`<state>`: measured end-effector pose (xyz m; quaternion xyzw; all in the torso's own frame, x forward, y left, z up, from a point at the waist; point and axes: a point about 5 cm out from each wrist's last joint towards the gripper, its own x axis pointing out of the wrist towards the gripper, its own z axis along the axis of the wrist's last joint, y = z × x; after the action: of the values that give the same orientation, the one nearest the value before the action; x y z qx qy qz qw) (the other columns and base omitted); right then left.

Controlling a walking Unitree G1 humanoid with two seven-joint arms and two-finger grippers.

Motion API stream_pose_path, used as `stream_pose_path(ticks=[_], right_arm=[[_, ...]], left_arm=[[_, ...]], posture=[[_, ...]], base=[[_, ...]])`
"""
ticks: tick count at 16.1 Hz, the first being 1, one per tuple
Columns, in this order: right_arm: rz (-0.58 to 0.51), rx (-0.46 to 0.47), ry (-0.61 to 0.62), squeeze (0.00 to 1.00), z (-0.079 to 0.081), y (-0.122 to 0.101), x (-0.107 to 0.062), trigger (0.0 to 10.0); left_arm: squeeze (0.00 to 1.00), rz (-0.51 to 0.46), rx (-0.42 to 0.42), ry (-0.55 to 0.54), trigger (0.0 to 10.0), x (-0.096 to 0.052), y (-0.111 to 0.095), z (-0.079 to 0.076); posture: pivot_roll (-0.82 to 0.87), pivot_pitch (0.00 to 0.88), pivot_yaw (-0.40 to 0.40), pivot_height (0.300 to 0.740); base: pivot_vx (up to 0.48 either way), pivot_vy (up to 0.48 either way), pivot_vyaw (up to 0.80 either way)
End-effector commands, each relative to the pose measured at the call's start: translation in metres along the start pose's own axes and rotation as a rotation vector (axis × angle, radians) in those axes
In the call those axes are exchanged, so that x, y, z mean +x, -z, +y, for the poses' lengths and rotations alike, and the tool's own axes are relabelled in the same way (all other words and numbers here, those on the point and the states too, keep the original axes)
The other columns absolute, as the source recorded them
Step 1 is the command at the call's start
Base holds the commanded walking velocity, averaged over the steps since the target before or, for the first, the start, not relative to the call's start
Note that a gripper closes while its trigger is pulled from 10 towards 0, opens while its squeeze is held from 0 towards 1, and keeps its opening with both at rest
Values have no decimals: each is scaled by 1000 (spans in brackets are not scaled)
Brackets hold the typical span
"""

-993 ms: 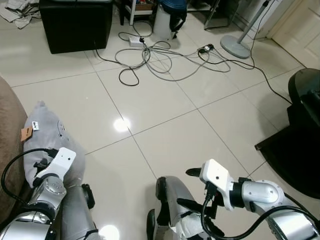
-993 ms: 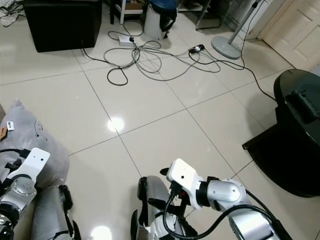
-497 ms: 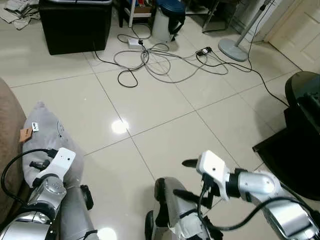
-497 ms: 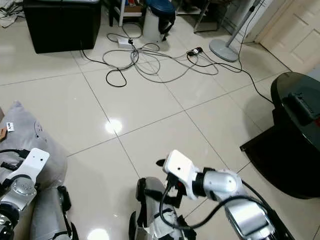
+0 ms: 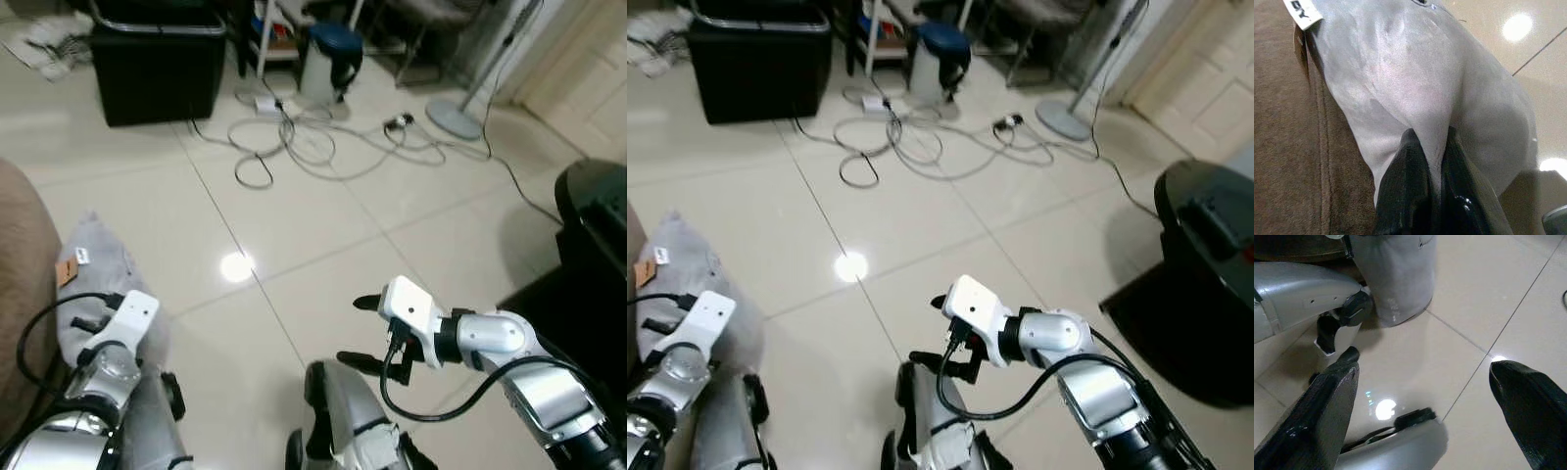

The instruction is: Move the pillow to the sofa from floor

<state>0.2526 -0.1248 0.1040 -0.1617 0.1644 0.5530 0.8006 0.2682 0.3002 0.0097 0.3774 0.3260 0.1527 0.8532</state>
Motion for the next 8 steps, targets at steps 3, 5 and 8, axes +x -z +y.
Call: stream_pose_path(ticks=[3,5,8], right_arm=[[13,21,63,0,-16,11,-1,10000],[-17,89,182,0,-34,14,3,10000],[-52,147,290,0,-46,15,6,10000]], left_arm=[[0,-45,-111,52,0,-2,-18,-12],[0,-168,-245,110,0,-5,-49,-23],[0,-318,-368,206,0,-13,-82,-34]], posture=[[-87,0,-285,572],[-7,0,-264,572],[95,0,-213,572]], base=[[0,0,0],[0,0,0],[0,0,0]])
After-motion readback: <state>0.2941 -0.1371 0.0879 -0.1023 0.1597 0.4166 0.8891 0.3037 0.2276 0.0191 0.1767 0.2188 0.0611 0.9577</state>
